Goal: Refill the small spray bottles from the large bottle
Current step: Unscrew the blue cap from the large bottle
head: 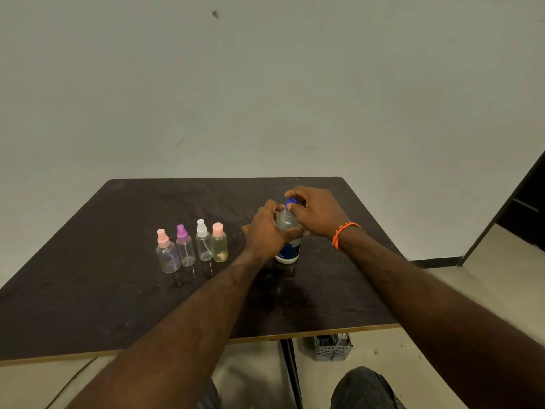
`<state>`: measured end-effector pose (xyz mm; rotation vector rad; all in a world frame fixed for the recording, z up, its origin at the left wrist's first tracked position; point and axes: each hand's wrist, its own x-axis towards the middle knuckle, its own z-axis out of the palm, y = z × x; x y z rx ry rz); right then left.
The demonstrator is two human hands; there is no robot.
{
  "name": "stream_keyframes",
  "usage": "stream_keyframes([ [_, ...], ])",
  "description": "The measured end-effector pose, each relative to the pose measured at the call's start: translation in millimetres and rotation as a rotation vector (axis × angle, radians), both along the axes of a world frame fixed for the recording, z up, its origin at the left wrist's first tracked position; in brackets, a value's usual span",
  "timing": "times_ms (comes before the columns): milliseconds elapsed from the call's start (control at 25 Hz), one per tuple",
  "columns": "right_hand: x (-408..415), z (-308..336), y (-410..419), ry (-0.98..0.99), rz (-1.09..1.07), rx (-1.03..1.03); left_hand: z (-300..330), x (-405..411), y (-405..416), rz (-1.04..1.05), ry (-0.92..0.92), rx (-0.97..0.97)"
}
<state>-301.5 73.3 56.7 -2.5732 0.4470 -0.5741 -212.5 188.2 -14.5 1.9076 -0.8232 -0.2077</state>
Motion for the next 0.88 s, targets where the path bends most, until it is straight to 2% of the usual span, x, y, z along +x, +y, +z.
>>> stream_keyframes([
  [120,-2.8,3.2,-0.9,0.033,0.038,-0.011,-2.6,2.1,-2.7,-0.006,0.015,0.005],
  [280,-1.9,3.4,-3.0,0.026,0.014,-0.127,-3.3,2.3,-3.4,0.006,0.025,0.015],
  [680,-5.1,7.0,-1.2,0.104,0.067,0.053,-4.9,4.0,-3.2,-0.024,0.038,-0.012],
  [880,1.7,2.3,1.3,0.033,-0.055,-0.072,-0.4,0.2,-1.3,-0.003,0.028,0.005],
])
